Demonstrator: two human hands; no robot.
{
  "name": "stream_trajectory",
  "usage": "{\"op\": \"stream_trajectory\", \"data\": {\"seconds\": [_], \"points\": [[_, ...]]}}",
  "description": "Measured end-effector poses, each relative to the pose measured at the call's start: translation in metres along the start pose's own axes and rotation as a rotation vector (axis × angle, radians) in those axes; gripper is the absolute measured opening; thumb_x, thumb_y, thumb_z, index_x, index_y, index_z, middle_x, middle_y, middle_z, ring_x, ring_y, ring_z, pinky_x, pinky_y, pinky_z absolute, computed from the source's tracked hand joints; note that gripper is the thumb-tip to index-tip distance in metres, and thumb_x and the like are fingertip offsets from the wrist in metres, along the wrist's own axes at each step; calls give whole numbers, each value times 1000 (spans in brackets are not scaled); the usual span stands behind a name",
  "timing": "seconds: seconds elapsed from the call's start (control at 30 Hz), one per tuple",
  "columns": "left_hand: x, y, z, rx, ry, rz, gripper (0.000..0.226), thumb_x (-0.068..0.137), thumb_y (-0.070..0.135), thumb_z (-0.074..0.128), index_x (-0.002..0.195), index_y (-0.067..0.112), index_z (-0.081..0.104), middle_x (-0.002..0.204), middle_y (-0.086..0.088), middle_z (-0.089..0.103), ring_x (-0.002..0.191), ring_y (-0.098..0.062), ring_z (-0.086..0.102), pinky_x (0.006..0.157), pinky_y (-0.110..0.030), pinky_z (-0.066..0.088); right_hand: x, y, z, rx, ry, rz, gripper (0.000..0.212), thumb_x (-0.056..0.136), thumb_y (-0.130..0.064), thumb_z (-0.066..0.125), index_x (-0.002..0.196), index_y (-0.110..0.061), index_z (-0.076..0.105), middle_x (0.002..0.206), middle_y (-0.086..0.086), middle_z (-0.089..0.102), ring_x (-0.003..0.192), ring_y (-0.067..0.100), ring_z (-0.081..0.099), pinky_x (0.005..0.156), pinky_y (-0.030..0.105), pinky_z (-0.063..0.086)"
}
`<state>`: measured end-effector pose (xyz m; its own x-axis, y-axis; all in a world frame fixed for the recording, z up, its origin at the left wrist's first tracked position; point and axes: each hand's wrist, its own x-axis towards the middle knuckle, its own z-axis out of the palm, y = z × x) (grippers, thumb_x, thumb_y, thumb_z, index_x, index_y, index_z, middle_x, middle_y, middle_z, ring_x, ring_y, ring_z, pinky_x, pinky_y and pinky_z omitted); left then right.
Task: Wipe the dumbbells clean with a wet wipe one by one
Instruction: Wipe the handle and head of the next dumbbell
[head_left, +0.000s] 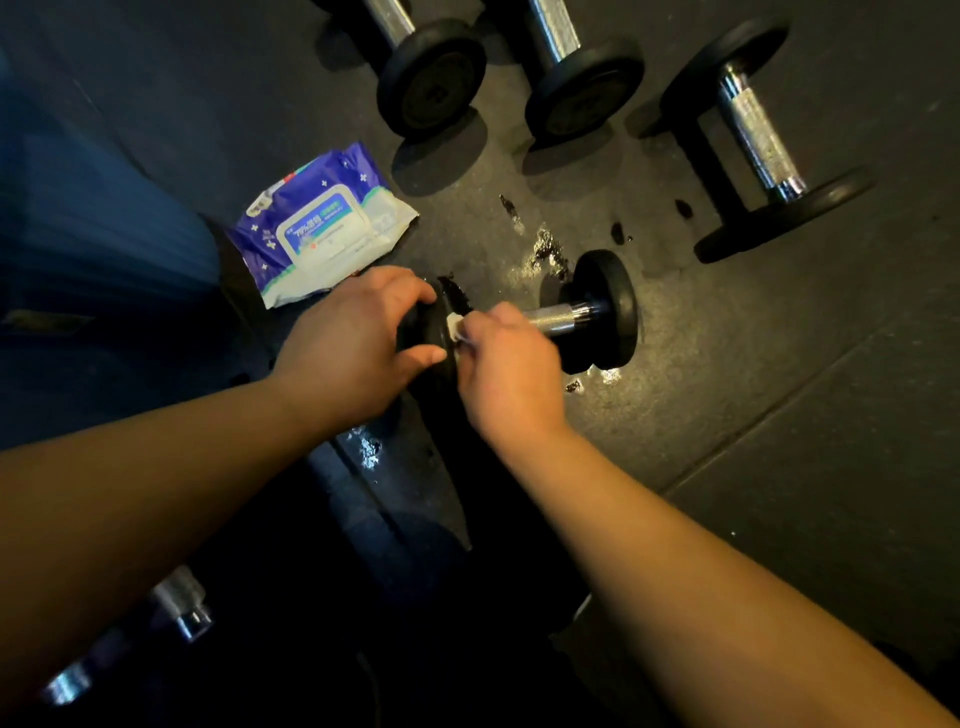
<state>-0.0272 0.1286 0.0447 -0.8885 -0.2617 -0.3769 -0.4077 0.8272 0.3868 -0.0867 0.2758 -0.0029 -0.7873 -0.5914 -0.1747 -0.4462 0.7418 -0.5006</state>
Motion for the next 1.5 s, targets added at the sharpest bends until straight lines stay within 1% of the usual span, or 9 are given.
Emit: {"op": "stream_trajectory", "data": {"seconds": [0.13,0.3,0.47,0.57,0.7,0.8,1.17,1.3,1.5], "points": [[17,0,-7,69,38,32,45,91,37,63,133,21,57,135,-1,58,122,-24,52,97,-38,44,14,6,5,-1,105,20,4,87,-17,64,87,-13,65,88,10,57,70,37,59,56,39,45],[32,0,-12,126,-41,47,61,87,52,61,135,16,50,136,-5,54,124,-28,50,96,-40,42,23,8,5,19,143,-3,6,85,-14,65,90,-12,66,90,10,57,70,38,59,56,38,44],[45,-7,-15,197,-237,52,117,64,56,83,153,13,20,155,-6,32,138,-28,37,110,-42,37,35,9,12,37,100,-135,8,84,-12,63,92,-10,64,90,12,56,69,40,59,54,45,49],[59,-9,-19,230,-301,20,129,60,53,87,155,14,10,158,-8,26,141,-31,33,112,-46,35,40,14,11,81,195,-60,6,87,-15,62,91,-12,64,90,10,56,70,37,58,55,39,47],[77,-3,-28,270,-348,-43,130,57,54,89,154,13,12,158,-9,26,143,-32,30,112,-45,34,46,11,9,138,255,81,7,87,-14,64,93,-11,67,94,9,58,75,34,59,59,32,37],[80,-2,-31,336,-346,-27,125,57,56,88,152,12,19,153,-13,31,139,-34,34,110,-47,37,48,3,13,120,173,-11,6,87,-12,63,93,-11,65,93,11,57,74,37,59,57,36,39],[69,3,-46,290,-58,-10,55,81,33,73,129,17,53,133,-7,56,123,-30,51,92,-43,43,66,19,4,183,269,104,9,89,-10,59,95,-12,66,100,10,61,82,35,61,63,35,42],[73,4,-49,254,-147,2,73,82,34,73,144,12,40,146,-10,46,133,-30,44,101,-42,40,73,-6,12,179,138,-94,9,85,-10,60,93,-11,64,93,11,58,81,38,59,62,41,43],[86,-1,-58,247,-299,-26,97,81,35,77,156,13,20,160,-6,29,146,-24,29,114,-36,29,79,0,13,203,210,43,10,85,-9,61,92,-12,68,94,10,61,81,36,60,64,35,40]]}}
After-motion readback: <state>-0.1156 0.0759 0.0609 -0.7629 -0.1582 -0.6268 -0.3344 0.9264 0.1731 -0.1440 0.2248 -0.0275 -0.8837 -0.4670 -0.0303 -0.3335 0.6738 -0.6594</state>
